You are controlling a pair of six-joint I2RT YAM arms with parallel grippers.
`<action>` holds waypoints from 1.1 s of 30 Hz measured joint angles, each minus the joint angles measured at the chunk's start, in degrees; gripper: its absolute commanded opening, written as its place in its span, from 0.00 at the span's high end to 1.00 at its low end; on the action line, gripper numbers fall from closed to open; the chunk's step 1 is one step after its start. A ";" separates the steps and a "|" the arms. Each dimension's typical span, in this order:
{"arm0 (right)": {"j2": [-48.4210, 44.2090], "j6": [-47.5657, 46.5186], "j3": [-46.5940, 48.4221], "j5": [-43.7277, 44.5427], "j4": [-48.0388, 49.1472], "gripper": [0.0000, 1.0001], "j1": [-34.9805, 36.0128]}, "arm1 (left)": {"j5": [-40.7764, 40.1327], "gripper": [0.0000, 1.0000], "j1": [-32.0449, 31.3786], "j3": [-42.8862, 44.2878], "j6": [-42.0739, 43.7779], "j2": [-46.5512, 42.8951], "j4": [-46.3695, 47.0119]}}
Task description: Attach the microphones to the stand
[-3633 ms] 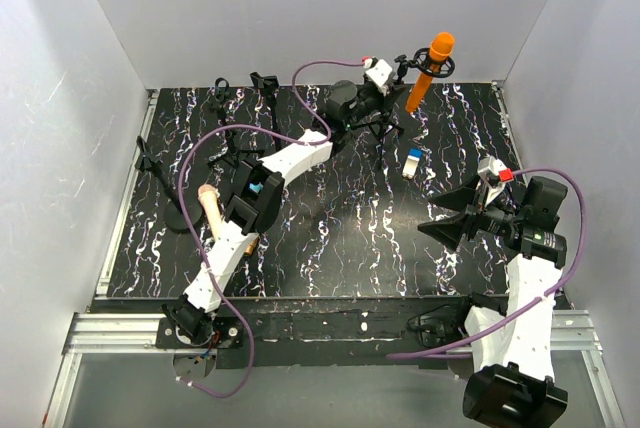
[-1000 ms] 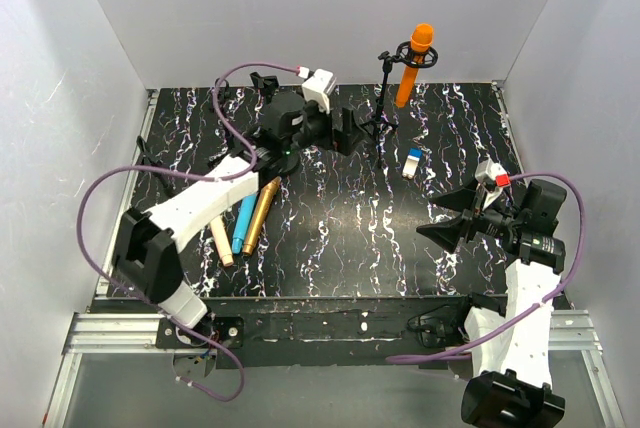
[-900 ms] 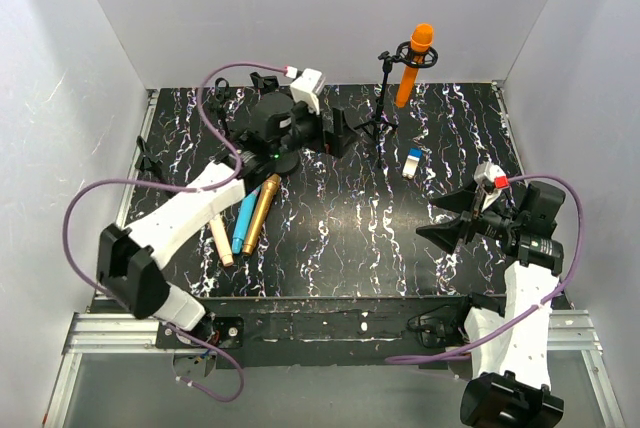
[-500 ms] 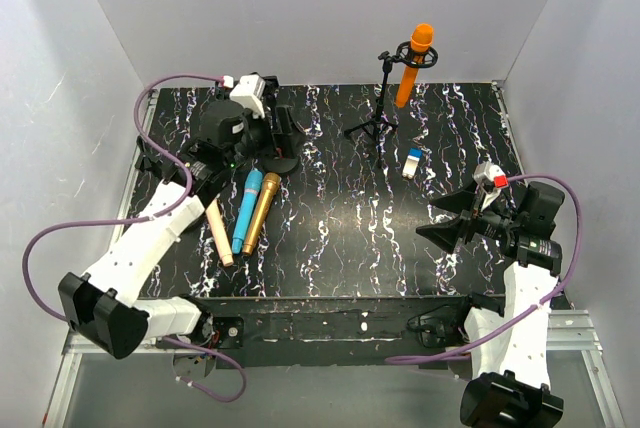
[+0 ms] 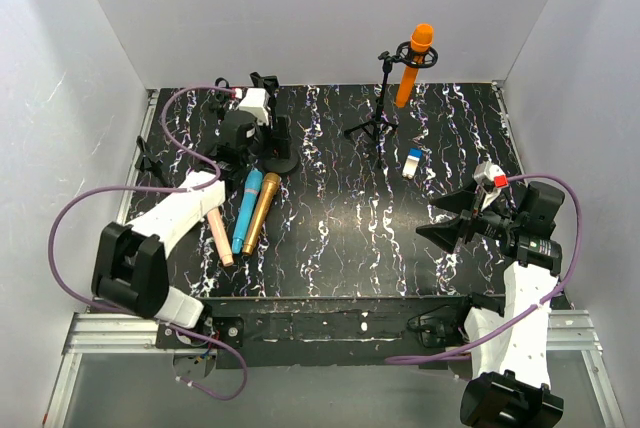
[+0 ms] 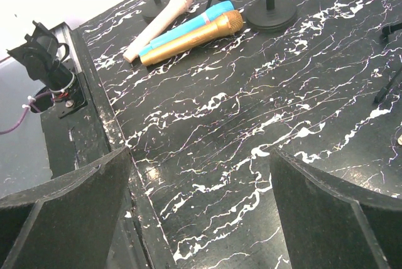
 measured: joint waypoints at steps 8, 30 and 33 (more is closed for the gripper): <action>0.11 0.04 -0.02 0.00 0.39 0.03 0.00 | 1.07 0.37 1.64 -1.70 4.90 10.93 17.75; 0.50 0.04 -0.02 -0.02 0.94 0.03 0.00 | 0.63 1.00 1.86 -1.84 11.10 13.84 30.97; 0.50 0.04 -0.02 -0.02 0.94 0.03 0.02 | 4.00 1.00 1.99 -1.84 11.10 13.84 30.95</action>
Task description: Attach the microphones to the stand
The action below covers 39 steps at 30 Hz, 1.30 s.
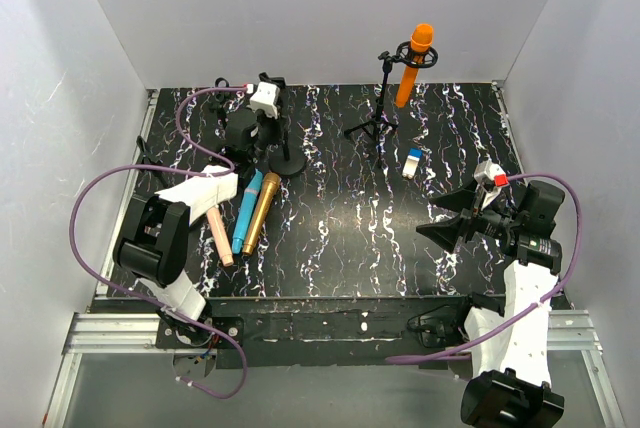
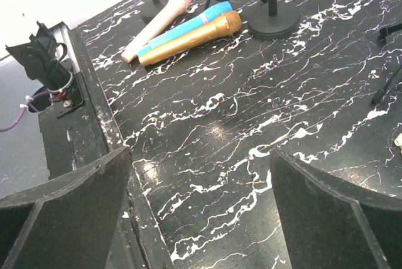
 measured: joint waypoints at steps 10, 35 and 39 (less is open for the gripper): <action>-0.02 0.00 0.00 0.00 0.00 0.04 0.00 | 13.92 1.00 -3.63 -0.83 -2.58 -3.67 -3.39; 0.00 -0.02 0.00 0.02 0.00 0.03 0.00 | 20.11 1.00 -32.37 -7.23 7.45 -9.31 -4.39; 0.00 -0.02 0.00 0.02 0.00 0.03 0.00 | 19.54 0.86 -32.85 -8.15 7.78 -9.38 -2.84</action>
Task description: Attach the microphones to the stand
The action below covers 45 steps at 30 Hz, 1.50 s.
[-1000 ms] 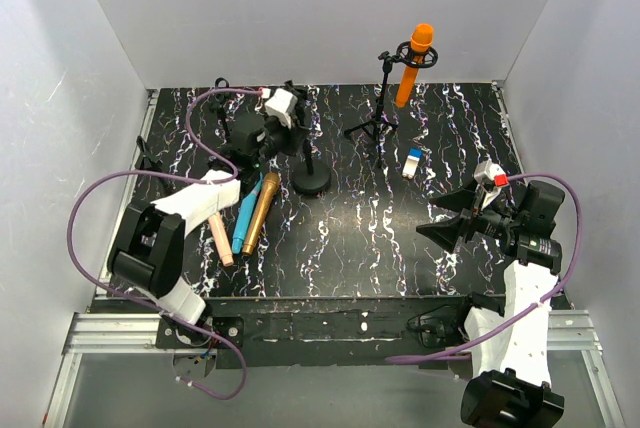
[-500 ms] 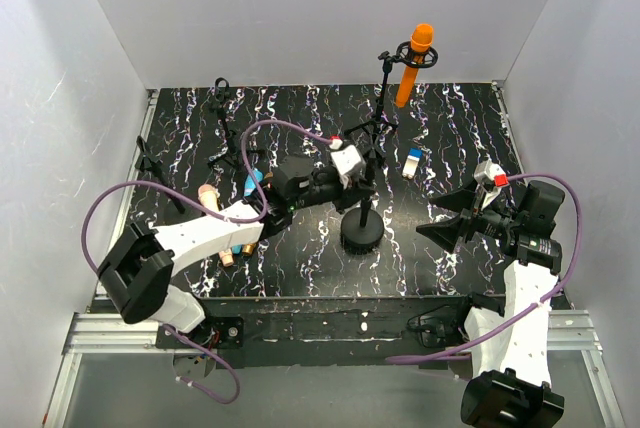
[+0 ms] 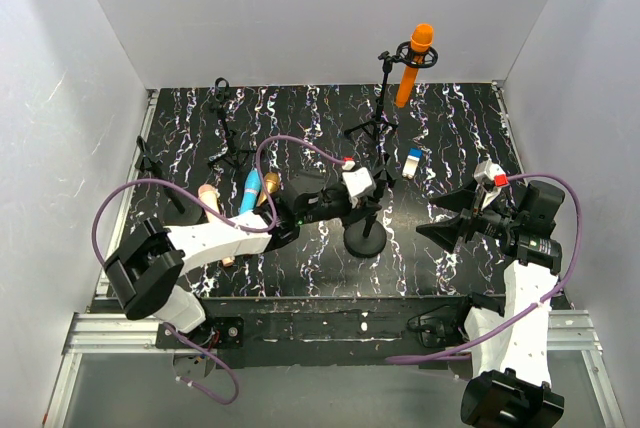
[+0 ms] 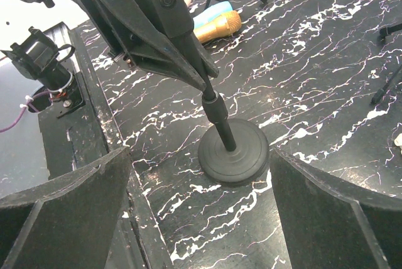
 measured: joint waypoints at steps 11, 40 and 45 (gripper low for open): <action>0.04 -0.02 0.00 0.00 0.00 0.03 0.04 | -2.49 0.45 -0.37 -1.42 -0.52 -1.99 0.55; 0.31 -0.26 0.00 0.20 -0.04 0.03 0.20 | -25.83 0.02 -0.57 -14.03 -6.84 -29.64 -14.64; 0.35 -0.31 0.00 0.20 -0.04 0.03 0.20 | -36.04 0.02 -0.57 -14.19 -11.04 -29.49 -21.46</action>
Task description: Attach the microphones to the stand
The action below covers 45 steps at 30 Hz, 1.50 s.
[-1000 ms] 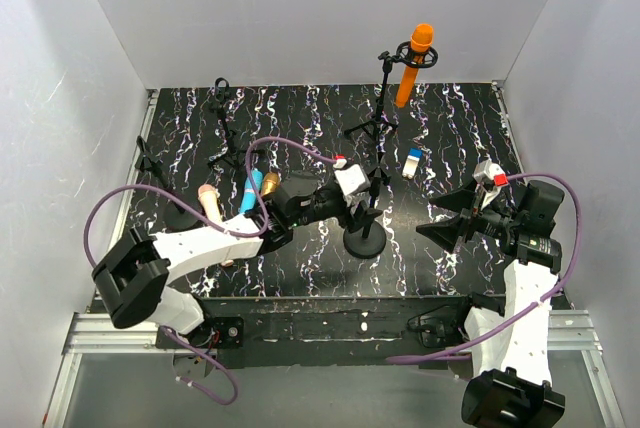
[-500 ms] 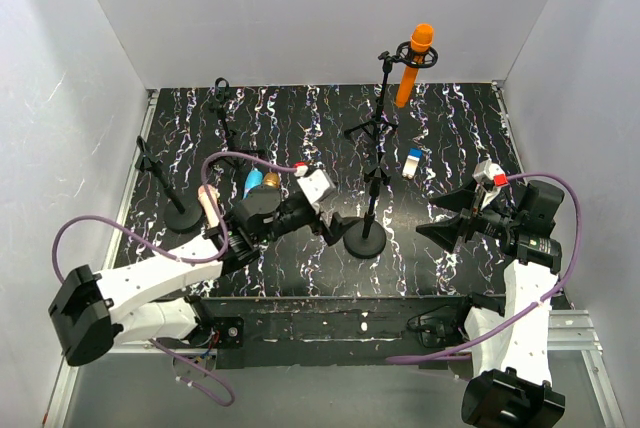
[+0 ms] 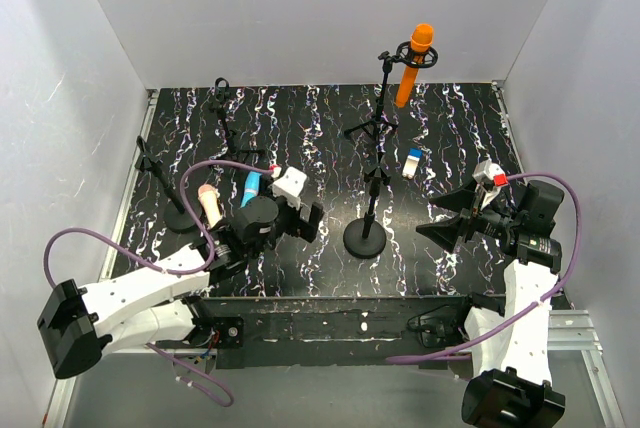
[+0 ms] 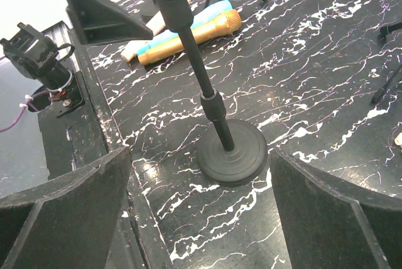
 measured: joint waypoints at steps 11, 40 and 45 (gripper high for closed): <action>0.07 -0.13 0.00 0.20 0.00 0.03 0.00 | -12.15 0.02 5.51 0.00 -9.07 5.38 -12.46; 0.83 -0.39 0.00 0.24 -0.11 0.03 0.00 | -9.55 0.18 17.22 1.97 -18.78 24.13 -13.81; 1.05 -0.52 0.00 0.24 -0.15 0.03 0.00 | -9.29 0.25 17.27 2.95 -19.32 26.62 -14.43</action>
